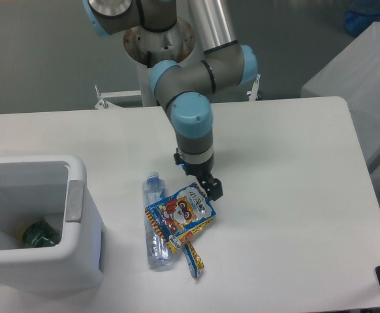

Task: Place the trash in the trash can
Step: 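Lower the gripper onto the snack wrapper beside the bottle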

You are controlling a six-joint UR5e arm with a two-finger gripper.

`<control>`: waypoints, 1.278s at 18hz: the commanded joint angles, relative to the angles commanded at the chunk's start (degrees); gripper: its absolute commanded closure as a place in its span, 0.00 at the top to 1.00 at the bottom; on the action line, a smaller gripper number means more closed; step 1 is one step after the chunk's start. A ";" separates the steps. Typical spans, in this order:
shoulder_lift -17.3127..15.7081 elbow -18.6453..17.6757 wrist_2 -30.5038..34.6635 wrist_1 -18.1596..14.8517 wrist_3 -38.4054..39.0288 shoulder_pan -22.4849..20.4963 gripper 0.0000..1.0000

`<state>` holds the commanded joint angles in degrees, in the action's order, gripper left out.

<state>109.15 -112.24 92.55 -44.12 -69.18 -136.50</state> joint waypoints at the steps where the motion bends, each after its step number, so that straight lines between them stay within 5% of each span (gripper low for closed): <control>1: 0.61 0.35 0.00 0.09 0.18 0.18 1.00; 23: 5.01 2.90 0.62 0.44 -0.43 1.41 1.00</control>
<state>114.17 -109.34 93.16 -43.68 -69.61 -135.09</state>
